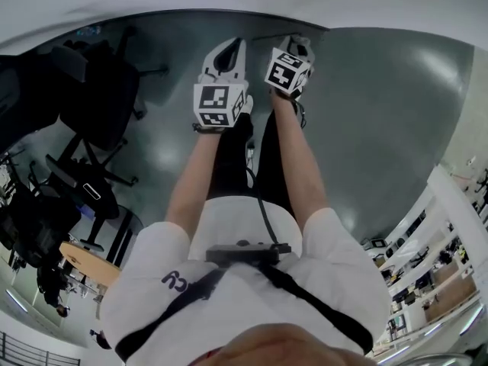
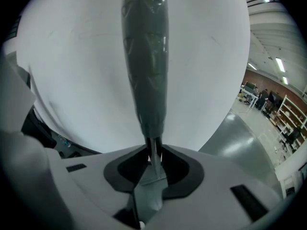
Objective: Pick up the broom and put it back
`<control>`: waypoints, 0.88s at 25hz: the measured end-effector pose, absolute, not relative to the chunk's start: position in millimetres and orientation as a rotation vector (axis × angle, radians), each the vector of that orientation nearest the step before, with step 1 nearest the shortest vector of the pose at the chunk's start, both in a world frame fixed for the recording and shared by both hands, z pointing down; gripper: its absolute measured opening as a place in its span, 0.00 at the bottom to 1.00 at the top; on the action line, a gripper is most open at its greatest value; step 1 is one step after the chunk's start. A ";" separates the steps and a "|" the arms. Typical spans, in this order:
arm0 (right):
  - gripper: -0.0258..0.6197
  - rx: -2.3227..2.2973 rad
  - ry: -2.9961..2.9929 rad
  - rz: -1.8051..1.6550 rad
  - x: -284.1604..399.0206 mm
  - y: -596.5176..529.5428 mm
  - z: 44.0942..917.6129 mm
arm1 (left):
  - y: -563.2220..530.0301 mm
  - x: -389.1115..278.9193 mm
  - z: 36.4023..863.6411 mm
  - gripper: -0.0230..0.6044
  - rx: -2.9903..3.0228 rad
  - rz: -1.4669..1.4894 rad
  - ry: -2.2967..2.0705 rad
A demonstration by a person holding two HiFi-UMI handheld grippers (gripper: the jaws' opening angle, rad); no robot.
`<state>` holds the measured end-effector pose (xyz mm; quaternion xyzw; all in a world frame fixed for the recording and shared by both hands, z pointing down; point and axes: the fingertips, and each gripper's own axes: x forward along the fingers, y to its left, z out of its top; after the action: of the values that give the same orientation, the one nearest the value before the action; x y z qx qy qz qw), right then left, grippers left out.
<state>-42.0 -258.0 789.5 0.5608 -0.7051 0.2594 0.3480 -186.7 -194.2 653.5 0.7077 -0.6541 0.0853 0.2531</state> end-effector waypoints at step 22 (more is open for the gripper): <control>0.19 1.493 -1.947 0.657 -90.1 -360.8 818.6 | -202.8 -198.2 682.8 0.05 1.843 0.158 -1.820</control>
<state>-90.1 -360.8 818.6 0.5614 -0.7321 0.2471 0.2964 -198.2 -202.8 682.8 0.6839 -0.6753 0.0585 0.2699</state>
